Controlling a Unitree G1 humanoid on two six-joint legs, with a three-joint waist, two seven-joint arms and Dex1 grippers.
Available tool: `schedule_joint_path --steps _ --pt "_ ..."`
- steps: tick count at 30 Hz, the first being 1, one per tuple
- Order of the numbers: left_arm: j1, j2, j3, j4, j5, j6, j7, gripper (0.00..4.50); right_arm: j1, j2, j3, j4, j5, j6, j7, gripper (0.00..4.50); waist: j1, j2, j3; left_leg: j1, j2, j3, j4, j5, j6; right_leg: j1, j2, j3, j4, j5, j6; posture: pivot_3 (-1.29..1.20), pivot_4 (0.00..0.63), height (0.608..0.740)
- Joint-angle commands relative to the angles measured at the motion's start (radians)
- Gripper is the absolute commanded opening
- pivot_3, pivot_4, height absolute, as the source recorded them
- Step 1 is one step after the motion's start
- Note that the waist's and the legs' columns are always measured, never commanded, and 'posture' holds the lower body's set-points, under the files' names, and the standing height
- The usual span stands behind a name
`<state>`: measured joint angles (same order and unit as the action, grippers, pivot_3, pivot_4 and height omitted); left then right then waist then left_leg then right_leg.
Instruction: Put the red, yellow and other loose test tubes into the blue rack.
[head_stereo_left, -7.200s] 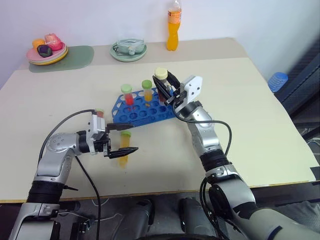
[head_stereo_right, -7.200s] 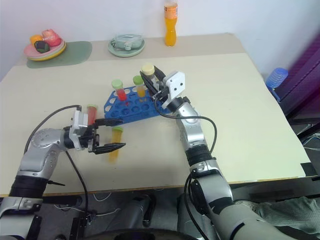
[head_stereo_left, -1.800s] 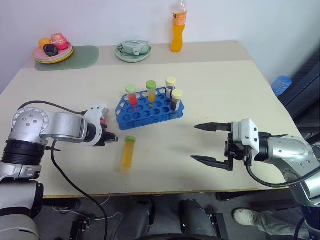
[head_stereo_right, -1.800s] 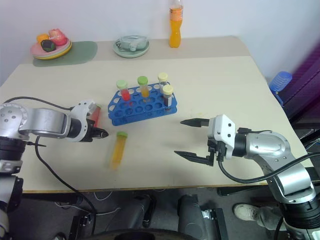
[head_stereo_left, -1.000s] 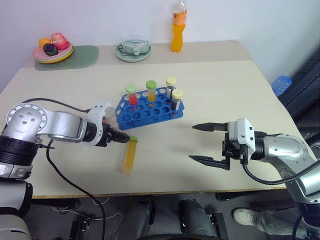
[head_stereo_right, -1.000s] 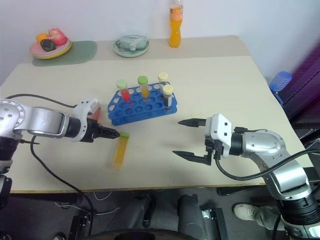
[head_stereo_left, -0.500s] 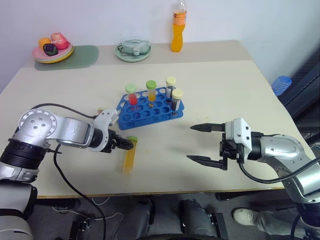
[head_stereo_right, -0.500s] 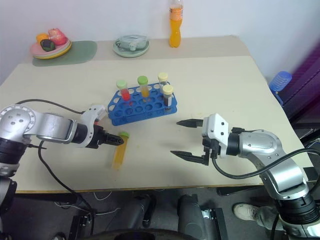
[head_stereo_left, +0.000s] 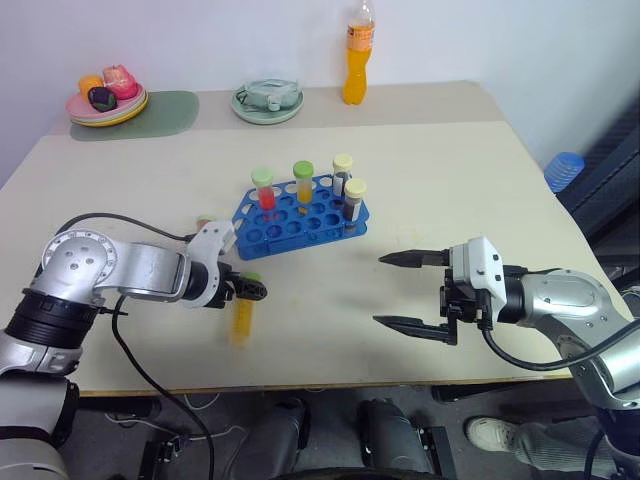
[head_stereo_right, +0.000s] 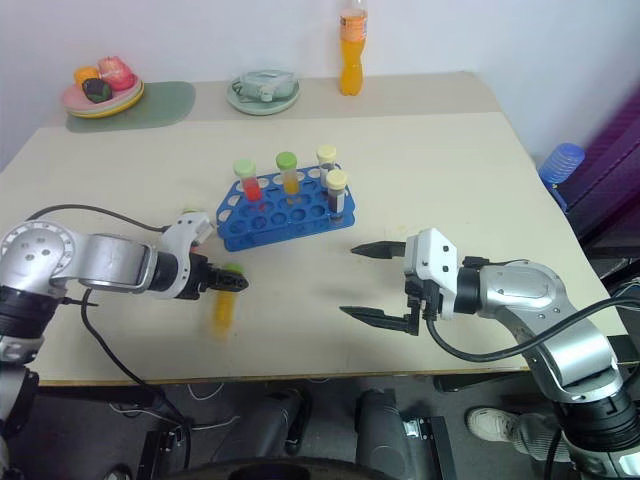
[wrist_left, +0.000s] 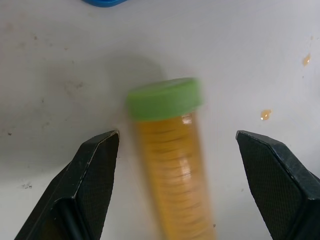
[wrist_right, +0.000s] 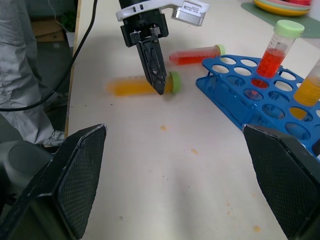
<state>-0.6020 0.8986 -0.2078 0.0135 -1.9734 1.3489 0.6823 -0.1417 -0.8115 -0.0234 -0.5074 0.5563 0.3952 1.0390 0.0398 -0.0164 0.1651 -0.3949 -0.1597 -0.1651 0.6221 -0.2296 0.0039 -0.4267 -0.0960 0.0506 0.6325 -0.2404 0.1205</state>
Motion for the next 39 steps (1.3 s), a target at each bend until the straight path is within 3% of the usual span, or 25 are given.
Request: schedule_joint_path --steps 1,3,5,12,16,17,22,25,27,31,34,37,39 --pt "0.037 -0.013 0.025 -0.035 0.001 -0.02 0.044 3.58 -0.009 -0.008 -0.029 -0.036 0.015 -0.006 0.001 4.5 0.0 0.0 0.0 0.0 0.0 0.0 0.0 0.0 0.0 0.0 0.0 0.0 0.0 0.0 0.0 0.0 0.15 0.74" --pt "0.051 -0.027 0.042 -0.048 0.001 -0.034 0.077 3.0 -0.007 -0.006 -0.027 -0.036 0.015 -0.007 0.001 4.5 0.0 0.0 0.0 0.0 0.0 0.0 0.0 0.0 0.0 0.0 0.0 0.0 0.0 0.0 0.0 0.0 0.15 0.74" --pt "0.066 -0.047 0.063 -0.06 0.001 -0.05 0.116 2.05 -0.007 -0.004 -0.026 -0.034 0.015 -0.008 0.001 4.5 0.001 0.0 0.0 0.0 0.0 0.0 0.0 0.0 0.0 0.0 0.0 0.0 0.0 0.0 0.0 0.0 0.15 0.74" --pt "0.126 -0.159 0.153 -0.125 0.001 -0.12 0.311 2.05 -0.013 0.002 -0.017 -0.023 0.011 -0.013 0.004 4.5 0.007 0.001 -0.001 0.0 0.0 0.0 0.002 -0.001 0.001 0.002 0.0 0.0 -0.001 0.0 0.0 0.0 0.15 0.74" --pt "0.163 -0.257 0.202 -0.193 0.001 -0.185 0.467 0.83 -0.025 0.007 -0.009 -0.011 0.007 -0.018 0.011 4.5 0.011 0.001 0.0 0.0 0.0 0.0 0.005 -0.001 0.001 0.003 0.0 0.0 -0.001 0.0 0.0 0.0 0.15 0.74" --pt "0.172 -0.29 0.215 -0.212 0.001 -0.206 0.517 0.75 -0.028 0.007 -0.008 -0.008 0.005 -0.019 0.013 4.5 0.012 0.001 0.0 0.0 0.0 0.0 0.005 -0.001 0.001 0.003 0.0 0.0 -0.001 0.0 0.0 0.0 0.15 0.74" --pt "0.181 -0.416 0.254 -0.267 0.001 -0.264 0.688 0.75 -0.046 0.012 0.0 0.014 -0.002 -0.026 0.026 4.5 0.024 0.0 0.0 -0.001 0.0 0.001 0.006 -0.001 0.002 0.003 0.0 0.0 -0.001 0.0 0.0 0.0 0.15 0.74" --pt "0.167 -0.427 0.261 -0.275 0.001 -0.255 0.69 0.75 -0.053 0.013 0.004 0.024 -0.006 -0.033 0.032 4.5 0.025 0.0 0.0 -0.001 0.0 0.001 0.006 -0.001 0.001 0.003 0.0 0.0 -0.001 0.0 0.0 0.0 0.15 0.74" --pt "0.144 -0.387 0.254 -0.257 0.001 -0.213 0.596 0.75 -0.057 0.013 0.004 0.029 -0.009 -0.037 0.035 4.5 0.025 0.0 0.0 -0.001 0.0 0.001 0.006 -0.001 0.001 0.002 0.0 0.0 -0.001 0.0 0.0 0.0 0.15 0.74" --pt "0.01 -0.119 0.181 -0.175 0.001 -0.035 0.237 0.75 -0.064 0.013 0.002 0.038 -0.012 -0.043 0.039 4.5 0.022 -0.002 0.001 -0.002 0.0 0.001 0.006 -0.001 0.0 0.0 0.001 -0.001 0.0 0.0 0.0 0.0 0.15 0.74" --pt "-0.088 0.019 0.136 -0.149 0.001 0.034 -0.003 0.75 -0.07 0.014 0.003 0.042 -0.013 -0.043 0.039 4.5 0.021 -0.001 0.001 -0.003 0.0 0.002 0.006 -0.001 0.001 -0.001 0.002 -0.001 0.0 0.0 0.0 0.0 0.15 0.74" --pt "-0.133 0.07 0.116 -0.197 0.001 0.022 -0.137 0.75 -0.071 0.013 0.0 0.043 -0.015 -0.045 0.04 4.5 0.022 -0.001 0.001 -0.003 0.0 0.002 0.006 -0.002 0.001 0.0 0.001 -0.001 -0.002 0.0 0.0 0.0 0.15 0.74" --pt "-0.131 0.063 0.139 -0.274 0.072 -0.02 -0.183 0.75 -0.072 0.012 -0.002 0.041 -0.015 -0.042 0.036 4.5 0.022 -0.001 0.001 -0.004 0.0 0.003 0.006 -0.002 0.001 0.0 0.0 -0.001 -0.002 0.0 0.0 0.0 0.15 0.74"
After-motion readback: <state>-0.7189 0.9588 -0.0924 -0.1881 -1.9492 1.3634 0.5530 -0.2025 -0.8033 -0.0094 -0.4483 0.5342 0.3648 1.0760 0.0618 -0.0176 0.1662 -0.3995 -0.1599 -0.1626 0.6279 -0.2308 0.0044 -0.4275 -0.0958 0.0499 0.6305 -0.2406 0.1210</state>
